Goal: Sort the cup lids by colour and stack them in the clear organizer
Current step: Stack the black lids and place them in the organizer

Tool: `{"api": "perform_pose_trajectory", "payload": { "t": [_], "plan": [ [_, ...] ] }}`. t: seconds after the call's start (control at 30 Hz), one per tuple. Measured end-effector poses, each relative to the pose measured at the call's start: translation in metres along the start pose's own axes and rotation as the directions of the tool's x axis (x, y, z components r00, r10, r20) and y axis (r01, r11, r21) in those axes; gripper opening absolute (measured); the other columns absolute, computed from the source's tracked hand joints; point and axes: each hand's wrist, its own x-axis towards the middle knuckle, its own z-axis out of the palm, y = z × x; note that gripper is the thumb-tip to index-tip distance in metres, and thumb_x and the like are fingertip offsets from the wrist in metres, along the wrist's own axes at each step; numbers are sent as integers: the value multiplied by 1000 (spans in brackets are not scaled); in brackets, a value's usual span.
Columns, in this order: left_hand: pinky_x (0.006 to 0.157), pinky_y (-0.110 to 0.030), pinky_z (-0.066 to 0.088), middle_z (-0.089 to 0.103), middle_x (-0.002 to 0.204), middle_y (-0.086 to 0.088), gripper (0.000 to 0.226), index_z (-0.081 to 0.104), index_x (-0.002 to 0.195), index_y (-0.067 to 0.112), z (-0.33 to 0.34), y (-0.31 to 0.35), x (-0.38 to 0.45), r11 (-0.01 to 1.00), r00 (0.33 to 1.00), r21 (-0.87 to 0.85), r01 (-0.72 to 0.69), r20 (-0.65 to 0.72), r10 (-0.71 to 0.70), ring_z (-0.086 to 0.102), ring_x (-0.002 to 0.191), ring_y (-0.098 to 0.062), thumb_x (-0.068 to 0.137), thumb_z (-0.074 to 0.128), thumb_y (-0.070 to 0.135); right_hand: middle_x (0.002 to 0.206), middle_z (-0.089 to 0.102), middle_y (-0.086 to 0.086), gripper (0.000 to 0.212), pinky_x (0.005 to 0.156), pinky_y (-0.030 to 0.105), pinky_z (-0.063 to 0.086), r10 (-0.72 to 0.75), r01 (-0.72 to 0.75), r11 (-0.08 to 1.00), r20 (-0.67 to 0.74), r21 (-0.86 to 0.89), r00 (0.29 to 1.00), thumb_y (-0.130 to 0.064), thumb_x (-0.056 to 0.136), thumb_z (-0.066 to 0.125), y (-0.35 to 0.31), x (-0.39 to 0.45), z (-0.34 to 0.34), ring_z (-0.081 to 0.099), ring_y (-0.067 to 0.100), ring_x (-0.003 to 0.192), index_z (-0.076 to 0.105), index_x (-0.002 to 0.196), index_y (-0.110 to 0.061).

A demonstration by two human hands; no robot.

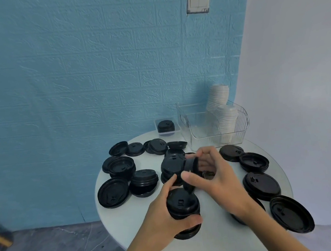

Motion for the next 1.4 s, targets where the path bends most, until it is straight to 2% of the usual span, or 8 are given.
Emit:
{"api": "perform_pose_trajectory", "payload": {
  "t": [0.13,0.3,0.47,0.67,1.0,1.13,1.23,1.4],
  "plan": [
    [106,-22,44,57,125,41,123,16,154,53,-1,0,-1,1000,1000,-26,7,7,-7,57,120,10,60,96,41,118,69,-1,54,96,40,56,2,-6,977,19,215,1000,-34,70,91,15,-14,14,69,23,108,55,109,-26],
    [101,-22,46,65,127,26,127,10,153,53,-1,-2,-1,997,1000,-80,-5,19,7,63,119,1,66,96,21,118,62,4,52,99,38,54,-19,5,988,88,154,996,-37,70,91,31,-23,16,67,25,112,67,115,-28],
    [106,-35,50,65,121,17,120,25,143,63,-2,-6,-1,999,999,-36,-29,-18,28,66,115,-8,54,101,33,119,65,-11,36,105,33,49,29,-28,1000,144,-8,989,-36,75,87,36,-28,16,62,12,119,74,108,-31],
    [103,-31,52,63,127,24,102,43,139,51,-6,-3,-3,999,999,-5,-43,18,43,64,118,-6,59,100,26,124,65,-12,39,109,34,46,52,-57,998,178,23,983,-40,74,86,32,-33,19,60,11,124,77,110,-30],
    [94,-28,57,70,116,21,86,58,128,43,-5,-3,-3,996,997,77,-55,-52,59,68,109,-4,55,100,30,113,66,-23,30,94,5,40,89,-74,993,166,-95,982,-33,65,95,26,-31,19,61,-2,115,81,92,-30],
    [99,-26,54,64,126,28,88,53,133,48,-1,-5,-3,991,996,110,-72,-44,77,62,118,1,57,97,38,115,62,-25,28,98,5,36,82,-53,987,196,-151,977,-36,73,91,25,-35,17,57,-5,120,79,97,-31],
    [104,-28,52,61,132,29,91,49,140,51,0,-7,-2,993,996,90,-78,-44,82,59,123,3,63,94,35,122,59,-28,25,106,15,38,55,-14,980,202,-200,978,-41,85,80,25,-40,19,52,-7,125,76,108,-32],
    [101,-30,54,66,125,24,70,56,132,50,-1,-3,-3,993,996,86,-81,-30,84,63,119,-2,70,88,44,138,48,-33,48,113,22,38,51,64,945,337,-322,940,-60,92,62,15,-41,-3,43,-9,134,60,136,-42]
  ]
}}
